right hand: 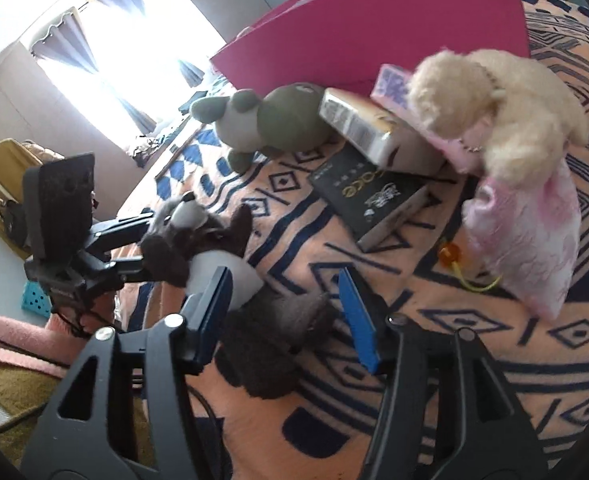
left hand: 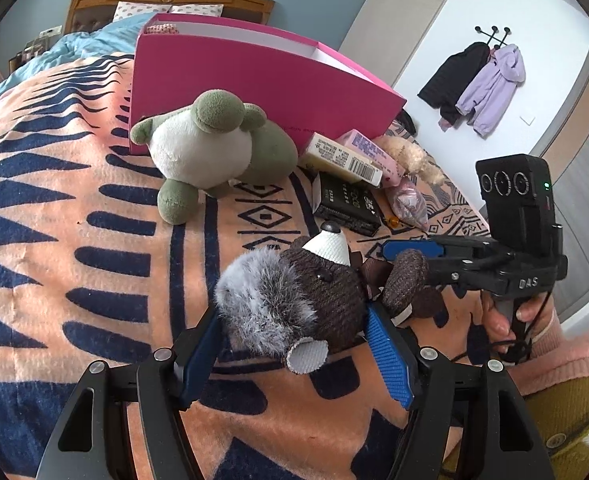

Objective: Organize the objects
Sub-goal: 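Lower the right gripper onto the dark brown-and-white plush and grasp it, then carry the brown plush with the right gripper and release it into the box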

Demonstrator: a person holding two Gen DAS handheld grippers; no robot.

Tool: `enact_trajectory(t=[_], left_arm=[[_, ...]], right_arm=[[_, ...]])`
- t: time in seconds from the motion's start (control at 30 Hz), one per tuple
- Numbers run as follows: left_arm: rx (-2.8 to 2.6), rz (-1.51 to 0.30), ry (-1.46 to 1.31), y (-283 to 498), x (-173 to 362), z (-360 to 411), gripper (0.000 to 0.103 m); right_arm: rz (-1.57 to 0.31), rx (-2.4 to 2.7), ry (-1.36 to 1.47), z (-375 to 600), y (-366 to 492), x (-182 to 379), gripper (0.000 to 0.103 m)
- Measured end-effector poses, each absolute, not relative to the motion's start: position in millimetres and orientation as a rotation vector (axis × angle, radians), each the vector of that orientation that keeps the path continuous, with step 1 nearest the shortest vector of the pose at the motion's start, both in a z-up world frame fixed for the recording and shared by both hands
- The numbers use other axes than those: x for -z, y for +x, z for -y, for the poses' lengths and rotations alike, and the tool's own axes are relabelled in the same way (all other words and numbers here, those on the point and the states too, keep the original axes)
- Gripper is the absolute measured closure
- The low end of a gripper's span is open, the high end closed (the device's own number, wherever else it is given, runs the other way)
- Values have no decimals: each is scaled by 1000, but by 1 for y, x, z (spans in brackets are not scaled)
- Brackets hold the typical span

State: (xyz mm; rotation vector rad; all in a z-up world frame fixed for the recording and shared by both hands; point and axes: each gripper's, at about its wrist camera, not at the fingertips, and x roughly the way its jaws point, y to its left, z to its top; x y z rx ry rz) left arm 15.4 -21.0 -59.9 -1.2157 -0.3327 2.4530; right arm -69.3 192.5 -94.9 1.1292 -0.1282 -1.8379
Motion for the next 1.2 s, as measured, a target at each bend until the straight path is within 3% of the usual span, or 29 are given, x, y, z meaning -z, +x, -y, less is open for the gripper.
enact_trajectory(t=[0.5,0.57,0.63,0.7,0.73,0.77,0.97,1.2], left_arm=[[-2470,335,-1208,8,57,22,32],[-2463,348,-1205,7,58,23,32],[-2453,365,-1204,5,60,23,32],[-2446,378,-1203,3,60,24,34],[-2448,378,-1203,2,59,24,34],[-2450,377,-1197,1,58,23,35],[-2470,350,-1121,-3,38,20,36],[-2550,272,-927,-25,-19,20,36]], right_arm=[[-12,1807,1015,-160,-47,85,45],[-3,1803,1030,-162,-49,88,32],[-26,1785,1051,-159,-48,93,27],[-58,1803,1033,-158,-46,94,34],[-63,1799,1035,-157,-46,94,55],[-54,1773,1035,-156,-47,93,59],[-136,1807,980,-155,-47,77,60],[-269,1920,771,-159,-57,14,60]])
